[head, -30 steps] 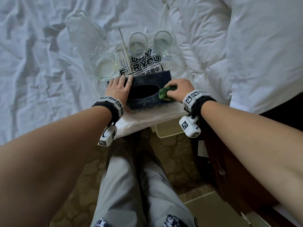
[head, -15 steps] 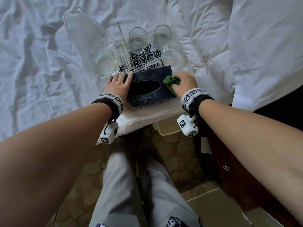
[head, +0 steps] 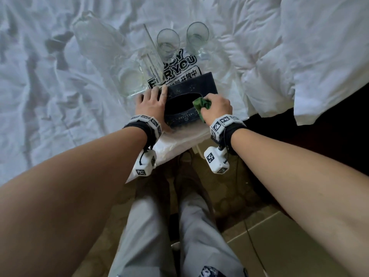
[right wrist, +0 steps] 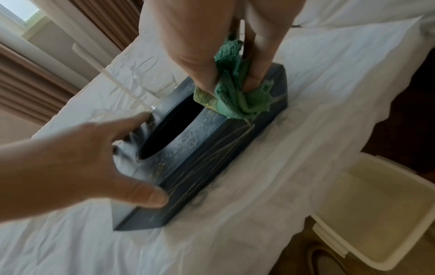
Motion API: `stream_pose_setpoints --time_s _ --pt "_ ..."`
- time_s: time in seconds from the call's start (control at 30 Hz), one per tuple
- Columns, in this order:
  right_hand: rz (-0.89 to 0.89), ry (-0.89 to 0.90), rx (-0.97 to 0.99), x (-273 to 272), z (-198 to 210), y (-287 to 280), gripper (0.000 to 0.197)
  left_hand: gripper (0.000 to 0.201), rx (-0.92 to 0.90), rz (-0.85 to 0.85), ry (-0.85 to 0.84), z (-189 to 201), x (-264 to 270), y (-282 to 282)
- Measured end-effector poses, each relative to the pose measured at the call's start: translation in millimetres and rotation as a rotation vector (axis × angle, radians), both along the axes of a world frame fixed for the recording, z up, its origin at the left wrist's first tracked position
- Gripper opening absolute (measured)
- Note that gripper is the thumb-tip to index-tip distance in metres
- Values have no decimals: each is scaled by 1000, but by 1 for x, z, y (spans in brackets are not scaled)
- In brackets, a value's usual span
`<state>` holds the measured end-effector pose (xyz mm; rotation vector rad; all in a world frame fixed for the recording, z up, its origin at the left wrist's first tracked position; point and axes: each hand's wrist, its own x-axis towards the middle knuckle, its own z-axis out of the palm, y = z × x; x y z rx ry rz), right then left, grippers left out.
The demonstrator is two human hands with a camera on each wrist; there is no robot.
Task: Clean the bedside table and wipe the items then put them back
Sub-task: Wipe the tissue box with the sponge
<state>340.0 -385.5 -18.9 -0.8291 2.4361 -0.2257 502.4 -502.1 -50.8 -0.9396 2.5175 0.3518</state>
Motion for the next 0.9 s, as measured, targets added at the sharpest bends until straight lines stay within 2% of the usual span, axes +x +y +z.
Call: stream_pose_setpoints --time_s 0.27,0.47,0.67,0.9 --pt "-18 12 -60 52 -6 -9 26 143 47 -20 -6 1 4 0" --pt "-29 -11 -91 48 -4 -4 28 142 77 -47 54 1 27 -11" --pt "-194 37 -120 39 -6 -3 29 146 79 20 116 1 48 -16" --pt "-112 42 -123 71 -13 -8 22 145 150 98 191 -5 54 -7"
